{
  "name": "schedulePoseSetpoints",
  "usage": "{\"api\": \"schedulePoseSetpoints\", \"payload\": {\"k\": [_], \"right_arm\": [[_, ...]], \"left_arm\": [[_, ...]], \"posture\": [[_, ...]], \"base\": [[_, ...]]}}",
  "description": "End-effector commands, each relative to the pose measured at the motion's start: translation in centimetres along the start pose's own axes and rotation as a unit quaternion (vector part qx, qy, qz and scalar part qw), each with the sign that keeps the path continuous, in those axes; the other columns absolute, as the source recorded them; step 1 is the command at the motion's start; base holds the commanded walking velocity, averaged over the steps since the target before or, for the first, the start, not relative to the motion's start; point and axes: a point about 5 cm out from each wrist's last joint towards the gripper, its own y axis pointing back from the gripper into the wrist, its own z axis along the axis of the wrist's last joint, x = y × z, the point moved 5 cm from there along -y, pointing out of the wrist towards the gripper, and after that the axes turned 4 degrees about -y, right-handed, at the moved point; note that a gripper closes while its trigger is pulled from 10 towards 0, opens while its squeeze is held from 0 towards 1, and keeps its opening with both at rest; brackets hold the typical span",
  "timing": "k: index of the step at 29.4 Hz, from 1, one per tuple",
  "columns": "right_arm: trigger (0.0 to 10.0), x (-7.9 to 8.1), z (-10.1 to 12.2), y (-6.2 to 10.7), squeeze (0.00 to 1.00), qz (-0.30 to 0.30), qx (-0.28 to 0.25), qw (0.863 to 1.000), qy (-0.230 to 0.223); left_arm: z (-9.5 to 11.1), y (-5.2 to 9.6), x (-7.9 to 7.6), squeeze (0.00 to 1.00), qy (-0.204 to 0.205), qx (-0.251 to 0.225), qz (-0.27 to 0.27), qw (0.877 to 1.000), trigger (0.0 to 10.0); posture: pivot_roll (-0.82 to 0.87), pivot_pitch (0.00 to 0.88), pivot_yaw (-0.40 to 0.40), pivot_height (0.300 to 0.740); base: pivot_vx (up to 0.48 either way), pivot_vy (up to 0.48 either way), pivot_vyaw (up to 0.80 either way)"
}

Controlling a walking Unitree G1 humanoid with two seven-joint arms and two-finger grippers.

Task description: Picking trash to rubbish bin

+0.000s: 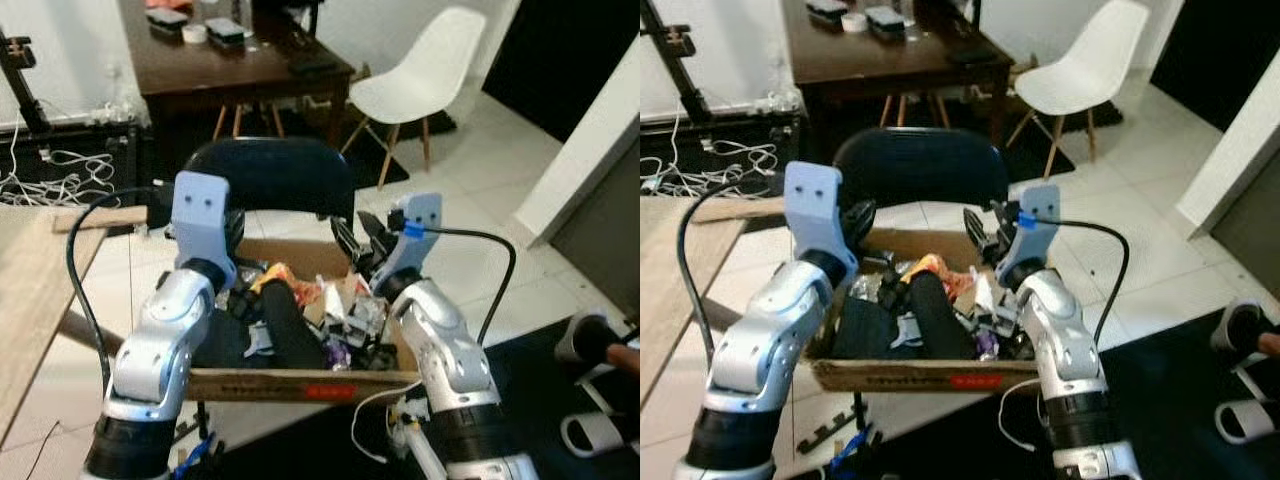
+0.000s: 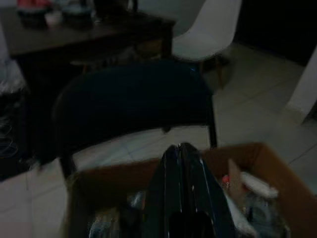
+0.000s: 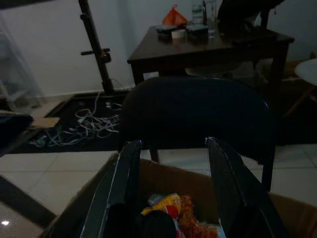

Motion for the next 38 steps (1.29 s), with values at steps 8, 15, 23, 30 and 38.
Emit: {"api": "schedulePoseSetpoints", "payload": {"k": [8, 15, 23, 30, 38], "right_arm": [[10.0, -0.2, 0.0, 0.4, 0.00, -0.005, 0.002, 1.000, -0.003], [10.0, -0.3, -0.2, 0.5, 0.00, -0.008, 0.005, 1.000, -0.003], [10.0, -0.2, -0.2, 0.5, 0.00, -0.006, 0.004, 1.000, -0.002], [10.0, -0.2, -0.3, 0.5, 0.00, -0.006, 0.007, 1.000, -0.003], [10.0, -0.9, -0.8, 0.8, 0.00, -0.011, 0.018, 1.000, -0.003]], "left_arm": [[-0.4, 0.2, -0.9, 0.00, -0.012, 0.017, -0.031, 0.999, 10.0], [-0.6, 0.1, -1.0, 0.00, -0.024, 0.026, -0.033, 0.999, 10.0], [-0.4, 0.2, -1.2, 0.00, -0.025, 0.015, -0.036, 0.999, 10.0], [-0.5, 0.0, -0.5, 0.00, -0.026, 0.016, -0.011, 0.999, 10.0], [-1.6, 0.9, 0.8, 0.00, -0.047, 0.023, 0.024, 0.998, 10.0]], "posture": [[0.19, 0.096, -0.014, 0.740], [0.19, 0.092, -0.009, 0.740], [0.19, 0.089, -0.005, 0.740], [0.19, 0.101, -0.024, 0.740], [0.19, 0.104, -0.047, 0.740]], "base": [[0.256, 0.333, 0.00], [0.039, 0.056, 0.00], [0.000, 0.000, 0.00], [0.000, 0.000, 0.00], [0.000, 0.000, 0.00]]}}
